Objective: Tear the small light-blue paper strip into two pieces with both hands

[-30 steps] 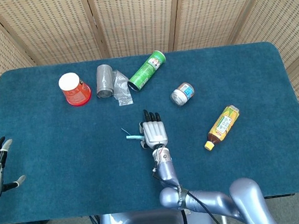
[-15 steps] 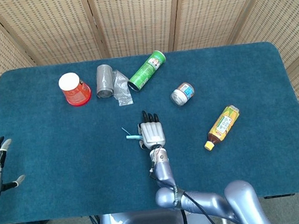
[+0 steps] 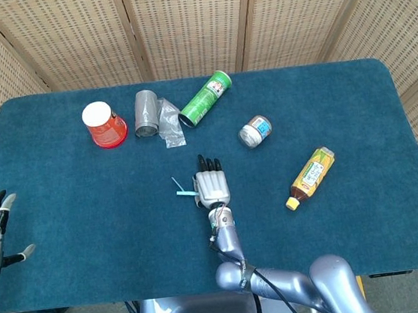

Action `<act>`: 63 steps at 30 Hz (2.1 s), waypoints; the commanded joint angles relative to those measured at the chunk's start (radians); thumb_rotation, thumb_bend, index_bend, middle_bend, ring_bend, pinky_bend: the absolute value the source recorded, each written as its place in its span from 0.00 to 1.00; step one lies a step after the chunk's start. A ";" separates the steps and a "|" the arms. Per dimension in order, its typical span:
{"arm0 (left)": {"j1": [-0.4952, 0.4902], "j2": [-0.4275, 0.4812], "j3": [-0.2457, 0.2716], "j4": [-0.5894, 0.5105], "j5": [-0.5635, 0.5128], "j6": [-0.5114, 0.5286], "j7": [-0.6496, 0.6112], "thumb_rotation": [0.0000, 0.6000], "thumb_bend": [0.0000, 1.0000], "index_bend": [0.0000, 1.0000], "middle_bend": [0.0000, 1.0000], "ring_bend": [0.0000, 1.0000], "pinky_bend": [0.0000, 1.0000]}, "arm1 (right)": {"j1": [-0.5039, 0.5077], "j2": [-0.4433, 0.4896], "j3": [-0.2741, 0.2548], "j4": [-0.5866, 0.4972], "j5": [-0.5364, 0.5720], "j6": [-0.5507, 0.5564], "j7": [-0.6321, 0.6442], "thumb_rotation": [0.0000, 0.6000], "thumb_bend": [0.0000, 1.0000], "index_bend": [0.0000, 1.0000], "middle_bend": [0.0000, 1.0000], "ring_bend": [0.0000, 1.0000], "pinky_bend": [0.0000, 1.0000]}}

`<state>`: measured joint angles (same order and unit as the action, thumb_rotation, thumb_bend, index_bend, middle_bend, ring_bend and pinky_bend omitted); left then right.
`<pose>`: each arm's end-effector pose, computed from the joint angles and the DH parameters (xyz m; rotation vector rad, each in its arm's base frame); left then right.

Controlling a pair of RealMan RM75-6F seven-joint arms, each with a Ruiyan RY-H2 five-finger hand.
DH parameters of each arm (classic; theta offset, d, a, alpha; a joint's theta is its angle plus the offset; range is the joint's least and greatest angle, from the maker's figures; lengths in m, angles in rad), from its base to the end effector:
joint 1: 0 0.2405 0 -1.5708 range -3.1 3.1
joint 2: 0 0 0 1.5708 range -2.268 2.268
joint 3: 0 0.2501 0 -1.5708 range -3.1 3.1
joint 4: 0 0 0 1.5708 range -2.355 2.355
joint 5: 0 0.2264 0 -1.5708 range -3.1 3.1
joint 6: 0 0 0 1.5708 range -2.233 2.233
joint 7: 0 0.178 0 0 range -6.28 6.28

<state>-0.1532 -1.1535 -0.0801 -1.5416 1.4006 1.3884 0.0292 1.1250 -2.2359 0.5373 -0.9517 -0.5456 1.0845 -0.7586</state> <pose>-0.3275 0.2454 0.1347 -1.3835 -0.9071 -0.8270 -0.0106 -0.3916 -0.1771 1.5793 -1.2016 0.8013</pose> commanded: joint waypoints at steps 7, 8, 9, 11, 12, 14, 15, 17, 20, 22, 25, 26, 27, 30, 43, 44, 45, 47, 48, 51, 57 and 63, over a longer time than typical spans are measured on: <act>-0.001 0.000 0.002 0.002 -0.001 -0.004 0.000 1.00 0.00 0.00 0.00 0.00 0.00 | -0.009 0.001 0.007 -0.009 -0.025 -0.002 0.013 1.00 0.48 0.60 0.00 0.00 0.00; -0.001 -0.001 0.002 0.003 -0.002 -0.005 0.001 1.00 0.00 0.00 0.00 0.00 0.00 | -0.012 0.006 0.006 -0.017 -0.029 -0.002 0.013 1.00 0.49 0.60 0.00 0.00 0.00; -0.002 -0.001 0.002 0.003 -0.003 -0.006 0.002 1.00 0.00 0.00 0.00 0.00 0.00 | -0.015 0.012 0.006 -0.029 -0.035 0.000 0.016 1.00 0.50 0.60 0.00 0.00 0.00; -0.003 -0.002 0.002 0.004 -0.006 -0.009 0.004 1.00 0.00 0.00 0.00 0.00 0.00 | -0.025 0.026 0.005 -0.056 -0.046 0.002 0.023 1.00 0.50 0.60 0.00 0.00 0.00; -0.004 -0.002 0.002 0.004 -0.007 -0.010 0.005 1.00 0.00 0.00 0.00 0.00 0.00 | -0.030 0.033 0.005 -0.070 -0.051 0.003 0.027 1.00 0.50 0.61 0.00 0.00 0.00; -0.006 -0.004 0.002 0.006 -0.009 -0.014 0.007 1.00 0.00 0.00 0.00 0.00 0.00 | -0.044 0.056 0.002 -0.108 -0.061 0.004 0.034 1.00 0.50 0.61 0.00 0.00 0.00; -0.008 -0.004 0.001 0.007 -0.009 -0.017 0.006 1.00 0.00 0.00 0.00 0.00 0.00 | -0.054 0.074 -0.002 -0.135 -0.071 0.006 0.038 1.00 0.51 0.61 0.00 0.00 0.00; -0.014 -0.005 -0.001 0.010 -0.010 -0.024 0.006 1.00 0.00 0.00 0.00 0.00 0.00 | -0.074 0.109 -0.012 -0.185 -0.087 0.010 0.043 1.00 0.51 0.61 0.00 0.00 0.00; -0.033 -0.003 -0.008 0.013 -0.002 -0.039 0.016 1.00 0.00 0.00 0.00 0.00 0.00 | -0.104 0.162 -0.032 -0.255 -0.116 0.017 0.050 1.00 0.51 0.62 0.00 0.00 0.00; -0.059 -0.002 -0.016 0.019 0.017 -0.055 0.028 1.00 0.00 0.00 0.00 0.00 0.00 | -0.124 0.196 -0.046 -0.302 -0.134 0.022 0.056 1.00 0.51 0.62 0.00 0.00 0.00; -0.129 -0.017 -0.031 0.059 0.101 -0.077 0.012 1.00 0.00 0.00 0.00 0.00 0.00 | -0.148 0.239 -0.063 -0.368 -0.154 0.032 0.062 1.00 0.52 0.62 0.00 0.00 0.00; -0.147 -0.027 -0.035 0.080 0.129 -0.076 -0.006 1.00 0.00 0.00 0.00 0.00 0.00 | -0.152 0.247 -0.066 -0.382 -0.157 0.035 0.062 1.00 0.52 0.62 0.00 0.00 0.00; -0.175 -0.044 -0.040 0.117 0.169 -0.074 -0.037 1.00 0.00 0.00 0.00 0.00 0.00 | -0.158 0.258 -0.071 -0.403 -0.161 0.040 0.060 1.00 0.52 0.62 0.00 0.00 0.00; -0.241 -0.069 -0.047 0.170 0.216 -0.112 -0.081 1.00 0.00 0.00 0.00 0.00 0.00 | -0.166 0.280 -0.087 -0.452 -0.172 0.053 0.048 1.00 0.52 0.62 0.00 0.00 0.00; -0.454 -0.126 -0.074 0.128 0.225 -0.331 -0.135 1.00 0.06 0.28 0.00 0.00 0.00 | -0.155 0.292 -0.105 -0.540 -0.188 0.120 -0.004 1.00 0.52 0.62 0.00 0.00 0.00; -0.461 -0.131 -0.075 0.124 0.220 -0.340 -0.142 1.00 0.07 0.30 0.00 0.00 0.00 | -0.154 0.292 -0.104 -0.541 -0.186 0.121 -0.007 1.00 0.52 0.62 0.00 0.00 0.00; -0.471 -0.136 -0.075 0.120 0.214 -0.351 -0.150 1.00 0.09 0.32 0.00 0.00 0.00 | -0.151 0.291 -0.102 -0.542 -0.183 0.124 -0.010 1.00 0.52 0.62 0.00 0.00 0.00; -0.485 -0.144 -0.075 0.119 0.207 -0.367 -0.147 1.00 0.11 0.32 0.00 0.00 0.00 | -0.148 0.291 -0.100 -0.544 -0.179 0.127 -0.015 1.00 0.52 0.62 0.00 0.00 0.00; -0.492 -0.149 -0.077 0.122 0.202 -0.371 -0.140 1.00 0.13 0.32 0.00 0.00 0.00 | -0.146 0.290 -0.099 -0.544 -0.176 0.128 -0.016 1.00 0.52 0.62 0.00 0.00 0.00; -0.506 -0.168 -0.084 0.123 0.189 -0.375 -0.128 1.00 0.19 0.32 0.00 0.00 0.00 | -0.141 0.288 -0.095 -0.544 -0.169 0.129 -0.018 1.00 0.52 0.62 0.00 0.00 0.00; -0.535 -0.204 -0.084 0.139 0.165 -0.387 -0.124 1.00 0.19 0.32 0.06 0.04 0.02 | -0.134 0.285 -0.093 -0.549 -0.156 0.134 -0.019 1.00 0.52 0.62 0.00 0.00 0.00; -0.545 -0.253 -0.092 0.209 0.202 -0.303 -0.024 1.00 0.01 0.32 0.70 0.70 0.68 | -0.129 0.283 -0.095 -0.551 -0.153 0.143 -0.022 1.00 0.55 0.62 0.00 0.00 0.00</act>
<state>-0.6908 -1.3843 -0.1670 -1.3651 1.5773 1.0477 -0.0291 0.9948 -1.9520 0.4424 -1.5020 -0.6988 1.2264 -0.7804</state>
